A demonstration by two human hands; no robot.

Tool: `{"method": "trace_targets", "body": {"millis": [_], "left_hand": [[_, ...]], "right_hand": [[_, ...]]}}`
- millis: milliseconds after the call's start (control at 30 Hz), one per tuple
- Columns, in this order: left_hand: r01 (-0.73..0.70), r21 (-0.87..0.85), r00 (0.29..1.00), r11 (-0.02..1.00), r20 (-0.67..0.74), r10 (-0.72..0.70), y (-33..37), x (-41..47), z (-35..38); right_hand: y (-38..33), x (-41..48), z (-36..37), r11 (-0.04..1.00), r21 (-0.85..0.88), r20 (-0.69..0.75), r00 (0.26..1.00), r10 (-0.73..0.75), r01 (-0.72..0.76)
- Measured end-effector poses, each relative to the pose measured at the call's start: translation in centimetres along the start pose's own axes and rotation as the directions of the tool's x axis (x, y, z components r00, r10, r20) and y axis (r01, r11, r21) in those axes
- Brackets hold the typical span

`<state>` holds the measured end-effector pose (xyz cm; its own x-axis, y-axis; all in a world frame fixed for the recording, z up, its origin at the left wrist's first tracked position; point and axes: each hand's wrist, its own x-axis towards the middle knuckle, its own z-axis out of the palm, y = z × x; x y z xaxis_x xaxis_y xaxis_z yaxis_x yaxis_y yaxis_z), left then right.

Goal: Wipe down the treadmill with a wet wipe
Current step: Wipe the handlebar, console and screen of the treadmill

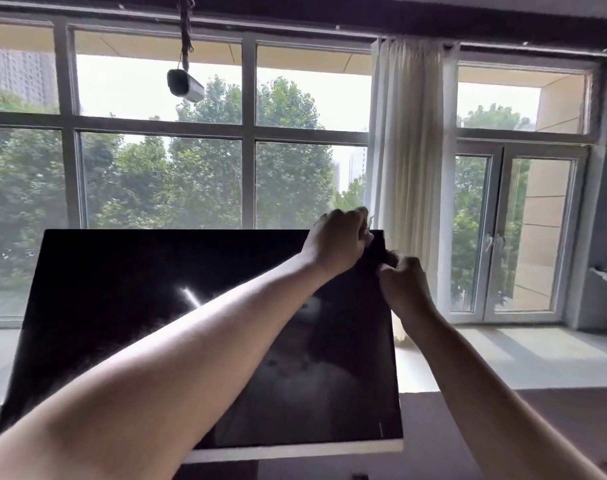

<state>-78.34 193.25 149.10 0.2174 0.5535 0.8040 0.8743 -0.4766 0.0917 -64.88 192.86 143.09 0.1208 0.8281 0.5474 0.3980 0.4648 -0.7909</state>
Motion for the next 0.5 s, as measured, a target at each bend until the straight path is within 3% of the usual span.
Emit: {"method": "trace_targets", "body": {"millis": [233,500], "left_hand": [[-0.098,0.026,0.995,0.995,0.021,0.098,-0.9,-0.9,-0.8],[0.100,0.113,0.991,0.989,-0.101,-0.088,-9.1,-6.9,-8.2]], "right_hand": [[0.4,0.2,-0.6,1.000,-0.010,0.051,0.999,-0.010,0.011],[0.3,-0.5,1.7,0.999,-0.027,-0.029,0.999,0.038,-0.039]]}}
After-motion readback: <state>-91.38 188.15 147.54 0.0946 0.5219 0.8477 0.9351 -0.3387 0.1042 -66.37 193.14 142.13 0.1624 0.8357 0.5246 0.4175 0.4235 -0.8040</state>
